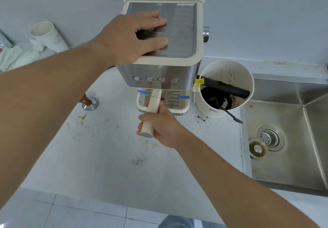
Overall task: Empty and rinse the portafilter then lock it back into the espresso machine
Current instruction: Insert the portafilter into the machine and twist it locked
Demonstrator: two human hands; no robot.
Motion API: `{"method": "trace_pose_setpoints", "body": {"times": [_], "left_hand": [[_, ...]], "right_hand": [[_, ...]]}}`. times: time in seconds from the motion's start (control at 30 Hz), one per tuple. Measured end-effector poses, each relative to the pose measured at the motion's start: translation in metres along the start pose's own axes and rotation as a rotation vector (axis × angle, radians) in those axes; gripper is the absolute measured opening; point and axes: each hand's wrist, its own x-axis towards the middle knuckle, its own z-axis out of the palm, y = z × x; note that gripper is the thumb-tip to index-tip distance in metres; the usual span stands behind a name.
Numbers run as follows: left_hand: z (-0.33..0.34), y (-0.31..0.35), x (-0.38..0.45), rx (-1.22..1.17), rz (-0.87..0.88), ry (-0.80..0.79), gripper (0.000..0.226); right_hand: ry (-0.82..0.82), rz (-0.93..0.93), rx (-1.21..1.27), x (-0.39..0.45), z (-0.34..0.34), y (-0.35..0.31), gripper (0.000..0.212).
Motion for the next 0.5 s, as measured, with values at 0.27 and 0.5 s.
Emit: {"method": "trace_pose_setpoints", "body": {"times": [0.27, 0.5], "left_hand": [[0.002, 0.004, -0.002, -0.016, 0.004, 0.046, 0.048], [0.0, 0.014, -0.006, 0.036, 0.024, 0.042, 0.043]], "right_hand": [[0.098, -0.047, -0.102, -0.014, -0.012, -0.002, 0.044], [0.178, -0.073, -0.048, -0.04, -0.032, -0.019, 0.035]]}}
